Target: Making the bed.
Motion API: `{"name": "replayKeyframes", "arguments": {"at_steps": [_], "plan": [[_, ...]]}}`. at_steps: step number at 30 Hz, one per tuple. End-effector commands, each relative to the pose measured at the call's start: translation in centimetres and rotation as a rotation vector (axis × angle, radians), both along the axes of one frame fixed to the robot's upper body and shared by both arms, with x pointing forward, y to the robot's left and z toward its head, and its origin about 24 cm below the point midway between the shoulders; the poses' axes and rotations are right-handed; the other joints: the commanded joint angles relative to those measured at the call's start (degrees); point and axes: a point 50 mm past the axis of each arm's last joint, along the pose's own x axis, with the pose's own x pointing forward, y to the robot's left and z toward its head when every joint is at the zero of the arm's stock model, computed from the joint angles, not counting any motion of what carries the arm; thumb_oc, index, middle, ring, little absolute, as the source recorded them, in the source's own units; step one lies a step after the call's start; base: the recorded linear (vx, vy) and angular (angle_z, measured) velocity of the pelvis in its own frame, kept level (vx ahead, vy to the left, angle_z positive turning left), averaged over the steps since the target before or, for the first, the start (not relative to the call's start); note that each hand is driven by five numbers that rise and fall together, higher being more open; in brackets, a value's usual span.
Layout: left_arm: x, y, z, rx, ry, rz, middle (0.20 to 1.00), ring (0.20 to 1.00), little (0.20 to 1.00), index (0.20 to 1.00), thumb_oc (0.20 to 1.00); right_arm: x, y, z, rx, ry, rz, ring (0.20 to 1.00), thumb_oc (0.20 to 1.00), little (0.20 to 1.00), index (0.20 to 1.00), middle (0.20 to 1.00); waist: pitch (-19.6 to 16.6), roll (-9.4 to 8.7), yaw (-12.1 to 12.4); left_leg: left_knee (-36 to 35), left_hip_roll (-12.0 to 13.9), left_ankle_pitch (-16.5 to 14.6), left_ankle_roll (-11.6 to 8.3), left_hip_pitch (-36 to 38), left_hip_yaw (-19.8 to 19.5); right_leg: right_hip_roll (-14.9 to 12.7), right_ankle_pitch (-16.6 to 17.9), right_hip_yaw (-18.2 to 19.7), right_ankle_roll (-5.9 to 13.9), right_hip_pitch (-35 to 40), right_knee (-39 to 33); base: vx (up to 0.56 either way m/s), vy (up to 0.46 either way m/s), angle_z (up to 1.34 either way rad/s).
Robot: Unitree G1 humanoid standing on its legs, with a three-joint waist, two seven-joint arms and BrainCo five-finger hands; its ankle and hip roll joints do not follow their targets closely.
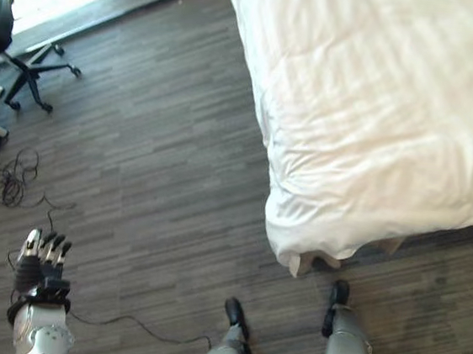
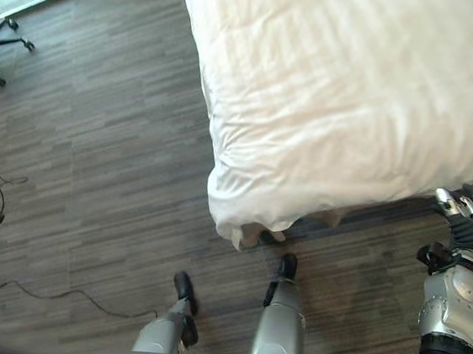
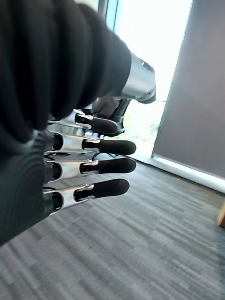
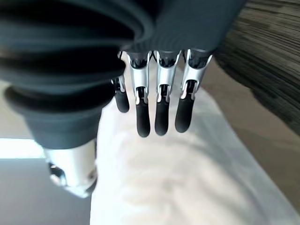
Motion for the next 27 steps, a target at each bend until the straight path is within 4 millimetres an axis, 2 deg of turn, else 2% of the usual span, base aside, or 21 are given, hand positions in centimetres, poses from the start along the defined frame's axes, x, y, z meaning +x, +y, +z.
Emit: {"name": "replayKeyframes", "arguments": {"at_steps": [1,2,3,4,5,6,7,8,9,10,13,15,16,17,18,19,20,21,22,25,27], "plan": [[2.7,0.1,5.5,0.197,-0.139,0.024,1.000,1.000,1.000,1.000,1.000,1.1,2.9,1.5,-0.149,-0.051,0.044,1.000,1.000,1.000,1.000,1.000,-1.87,-5.31,-2.58,0.66,2.81,-0.97,-5.43,6.54,1.00,2.38,5.67,0.89,3.63,10.03,-17.25,0.14,-0.026,-0.20],[3.9,-3.3,6.7,0.218,-0.226,-0.074,1.000,1.000,1.000,1.000,1.000,1.3,5.9,1.0,-0.194,-0.044,0.138,1.000,1.000,1.000,1.000,1.000,-3.20,-6.49,-4.00,0.66,2.54,-1.70,-4.79,8.61,1.61,4.04,5.56,2.82,3.08,11.55,-18.68,0.14,-0.028,-0.20],[3.7,-4.4,6.7,0.250,-0.217,-0.118,1.000,1.000,1.000,1.000,1.000,0.9,7.0,0.4,-0.190,-0.042,0.170,1.000,1.000,1.000,1.000,1.000,-3.67,-7.04,-4.29,0.67,2.73,-1.86,-4.53,10.06,2.16,4.84,5.58,4.12,2.81,12.52,-19.48,0.14,-0.028,-0.46],[3.6,-4.5,6.7,0.251,-0.210,-0.118,1.000,1.000,1.000,1.000,1.000,0.8,7.1,0.3,-0.189,-0.037,0.170,1.000,1.000,1.000,1.000,1.000,-3.70,-7.16,-4.03,0.66,2.74,-1.94,-4.57,10.47,2.49,4.94,5.66,4.39,2.79,12.79,-19.65,0.13,-0.014,-0.68],[3.0,-7.4,7.1,0.334,-0.219,-0.219,1.000,1.000,1.000,1.000,1.000,0.0,8.9,-0.7,-0.149,-0.034,0.245,1.000,1.000,1.000,1.000,1.000,-3.63,-8.11,-4.80,1.86,2.09,-2.29,-3.86,12.46,1.50,6.55,5.45,7.39,1.99,14.12,-20.64,0.09,-0.004,-0.91],[2.9,-8.7,7.3,0.374,-0.218,-0.274,1.000,1.000,1.000,1.000,1.000,-0.3,9.5,-1.4,-0.119,-0.024,0.277,1.000,1.000,1.000,1.000,1.000,-3.42,-8.76,-4.30,3.71,0.93,-3.27,-3.17,12.35,-1.01,7.18,5.50,8.94,1.54,14.74,-21.38,0.07,-0.006,-0.94],[2.8,-8.7,7.3,0.375,-0.215,-0.275,1.000,1.000,1.000,1.000,1.000,-0.4,9.5,-1.4,-0.118,-0.023,0.277,1.000,1.000,1.000,1.000,1.000,-3.49,-8.91,-4.25,3.97,0.83,-3.18,-3.10,12.11,-1.02,7.07,5.77,9.01,1.48,14.62,-21.44,0.00,-0.022,-1.22],[2.8,-10.0,7.9,0.450,-0.213,-0.320,1.000,1.000,1.000,1.000,1.000,-0.6,10.1,-2.3,-0.093,0.008,0.309,1.000,1.000,1.000,1.000,1.000,-3.33,-10.04,-3.40,5.56,-2.03,-6.31,-1.55,11.01,-5.54,7.14,5.82,10.46,1.14,14.87,-21.76,0.03,-0.081,-1.36],[2.7,-12.1,8.4,0.527,-0.223,-0.384,1.000,1.000,1.000,1.000,1.000,-1.0,10.8,-2.2,-0.203,0.044,0.359,1.000,1.000,1.000,1.000,1.000,-3.33,-11.38,-2.26,6.22,-6.84,-11.36,0.67,9.20,-14.01,8.35,5.30,13.29,0.52,15.62,-21.99,0.10,-0.098,-1.24],[3.1,-13.1,9.2,0.577,-0.251,-0.409,1.000,1.000,1.000,1.000,1.000,-0.7,11.3,-1.9,-0.245,0.037,0.385,1.000,1.000,1.000,1.000,1.000,-3.08,-11.73,-1.80,6.63,-8.97,-12.63,1.67,8.20,-18.68,9.21,5.12,15.45,0.25,15.95,-21.87,0.11,-0.084,-1.15],[4.2,-16.2,11.3,0.706,-0.340,-0.501,1.000,1.000,1.000,1.000,1.000,0.6,13.4,-0.9,-0.276,-0.025,0.456,1.000,1.000,1.000,1.000,1.000,-1.33,-13.11,-0.92,10.57,-17.31,-13.46,4.43,3.15,-31.13,11.13,5.98,23.44,0.48,15.96,-21.56,0.00,0.029,-1.33],[4.7,-17.5,11.7,0.724,-0.366,-0.540,1.000,1.000,1.000,1.000,1.000,1.3,14.9,-0.4,-0.301,-0.053,0.520,1.000,1.000,1.000,1.000,1.000,0.00,-13.22,0.34,11.94,-21.66,-12.90,5.44,1.40,-37.27,13.09,6.75,29.44,0.87,16.13,-21.46,-0.05,0.057,-1.86],[4.8,-17.5,11.7,0.726,-0.368,-0.539,1.000,1.000,1.000,1.000,1.000,1.3,14.9,-0.3,-0.301,-0.055,0.519,1.000,1.000,1.000,1.000,1.000,0.04,-13.40,0.47,11.89,-21.82,-12.51,5.42,1.23,-37.11,12.92,7.03,29.63,0.97,15.96,-21.53,-0.09,0.092,-2.20],[4.1,-18.5,10.2,0.740,-0.330,-0.637,1.000,1.000,1.000,1.000,1.000,1.6,15.8,0.1,-0.362,-0.068,0.561,1.000,1.000,1.000,1.000,1.000,1.19,-12.85,2.41,11.34,-25.04,-10.99,5.95,0.97,-42.30,14.58,7.52,34.29,1.60,16.24,-21.42,-0.15,0.114,-2.81],[4.2,-18.9,10.0,0.741,-0.332,-0.666,1.000,1.000,1.000,1.000,1.000,1.4,16.2,-0.1,-0.377,-0.054,0.594,1.000,1.000,1.000,1.000,1.000,1.22,-12.64,2.87,9.30,-24.76,-10.10,6.05,2.16,-42.35,15.19,7.70,36.15,1.90,15.90,-20.89,-0.15,0.159,-3.53],[4.2,-19.4,9.8,0.732,-0.330,-0.700,1.000,1.000,1.000,1.000,1.000,1.2,16.3,-0.4,-0.388,-0.043,0.600,1.000,1.000,1.000,1.000,1.000,0.99,-12.27,2.59,7.17,-23.55,-9.22,6.26,3.71,-40.69,15.33,8.17,36.62,2.28,15.73,-20.76,-0.12,0.175,-3.01],[4.3,-19.9,9.6,0.722,-0.331,-0.729,1.000,1.000,1.000,1.000,1.000,0.9,16.4,-0.8,-0.392,-0.020,0.612,1.000,1.000,1.000,1.000,1.000,0.73,-12.13,1.96,5.76,-22.37,-8.75,6.58,4.88,-38.18,15.32,8.37,37.23,2.85,15.26,-20.03,-0.11,0.261,-1.72],[4.6,-20.8,9.2,0.696,-0.322,-0.777,1.000,1.000,1.000,1.000,1.000,0.5,16.2,-1.7,-0.359,0.018,0.612,1.000,1.000,1.000,1.000,1.000,0.26,-12.14,0.74,4.02,-20.98,-8.39,7.22,6.87,-33.98,14.80,8.44,36.90,3.79,14.60,-18.65,-0.10,0.212,-0.99],[4.6,-20.9,9.2,0.697,-0.323,-0.777,1.000,1.000,1.000,1.000,1.000,0.5,16.2,-1.7,-0.359,0.017,0.611,1.000,1.000,1.000,1.000,1.000,0.16,-12.32,1.00,3.78,-21.06,-7.95,7.14,6.68,-33.74,14.74,8.71,37.19,3.87,14.24,-18.63,-0.07,0.181,-1.09],[4.7,-22.7,8.7,0.696,-0.314,-0.867,1.000,1.000,1.000,1.000,1.000,-0.5,15.9,-3.0,-0.323,0.084,0.602,1.000,1.000,1.000,1.000,1.000,-0.73,-12.23,-1.41,1.14,-20.65,-7.75,7.97,9.90,-29.44,13.71,8.17,35.98,5.36,13.64,-16.73,-0.08,0.124,-0.85],[4.7,-23.2,8.6,0.684,-0.318,-0.882,1.000,1.000,1.000,1.000,1.000,-0.6,16.0,-3.3,-0.319,0.093,0.605,1.000,1.000,1.000,1.000,1.000,-0.72,-12.03,-1.73,0.90,-20.79,-8.02,8.33,10.65,-28.56,13.52,8.01,35.00,5.80,12.82,-15.47,-0.08,0.068,-0.60]]}}
